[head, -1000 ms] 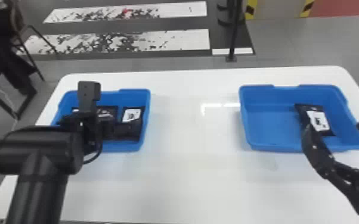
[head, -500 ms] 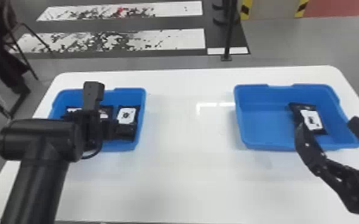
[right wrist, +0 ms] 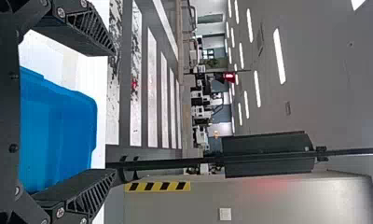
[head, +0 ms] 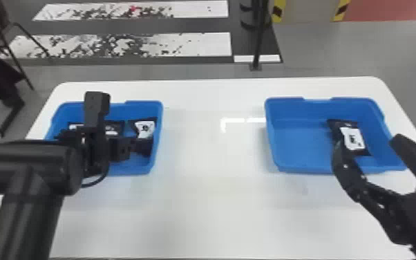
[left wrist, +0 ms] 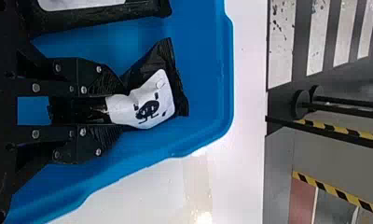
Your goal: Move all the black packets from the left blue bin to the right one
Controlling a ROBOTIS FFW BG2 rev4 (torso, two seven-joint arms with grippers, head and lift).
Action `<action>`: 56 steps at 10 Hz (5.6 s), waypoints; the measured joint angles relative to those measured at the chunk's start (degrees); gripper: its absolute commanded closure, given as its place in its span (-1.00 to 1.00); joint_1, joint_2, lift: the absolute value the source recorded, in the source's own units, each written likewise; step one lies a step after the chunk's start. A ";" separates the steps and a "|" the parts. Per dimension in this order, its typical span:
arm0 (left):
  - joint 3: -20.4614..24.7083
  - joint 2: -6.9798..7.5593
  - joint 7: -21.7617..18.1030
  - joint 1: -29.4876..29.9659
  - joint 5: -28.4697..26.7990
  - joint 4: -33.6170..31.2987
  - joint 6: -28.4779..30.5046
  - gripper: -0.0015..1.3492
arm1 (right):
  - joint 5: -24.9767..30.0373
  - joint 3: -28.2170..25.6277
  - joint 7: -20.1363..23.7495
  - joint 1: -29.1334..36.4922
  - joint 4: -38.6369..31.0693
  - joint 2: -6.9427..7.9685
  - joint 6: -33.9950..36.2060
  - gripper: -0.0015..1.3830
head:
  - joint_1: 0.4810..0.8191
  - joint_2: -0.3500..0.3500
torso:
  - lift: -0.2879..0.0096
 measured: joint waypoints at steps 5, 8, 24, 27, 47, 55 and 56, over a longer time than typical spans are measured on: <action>5.79 -0.04 -0.37 15.89 4.32 -31.86 5.39 0.78 | -0.64 0.10 1.47 -1.01 -0.13 0.00 0.68 -0.79 | 0.27 0.07 | -0.01; 2.06 -0.55 -1.70 18.74 9.94 -37.65 3.12 0.78 | -4.19 1.22 3.72 -4.82 -0.13 0.00 4.50 -0.79 | 0.27 -0.15 | -0.01; -13.05 -0.60 -5.65 14.27 13.45 -35.77 -1.24 0.78 | -23.16 10.37 8.48 -25.23 14.37 -5.56 23.60 0.88 | 0.27 -0.23 | -0.01; -12.91 -0.61 -5.66 14.26 13.45 -35.78 -1.26 0.78 | -23.65 10.26 7.98 -25.11 14.84 -5.41 21.08 0.85 | 0.27 -0.26 | -0.01; 5.03 -3.34 -4.86 27.31 12.99 -43.12 -5.02 -0.75 | -8.27 -5.61 6.28 -35.61 34.14 -7.00 16.27 -0.54 | 0.27 -0.51 | -0.01; 18.21 -3.47 -3.84 24.14 0.14 -38.02 -1.41 -0.76 | -1.76 -2.36 -0.52 -5.02 7.43 -0.19 -1.79 -0.52 | 0.27 0.30 | -0.01; 18.77 -3.10 -3.72 22.64 -1.30 -35.68 -1.38 -0.76 | -2.04 -1.27 -1.11 -1.90 5.39 -0.18 -1.93 -0.52 | 0.27 0.37 | -0.01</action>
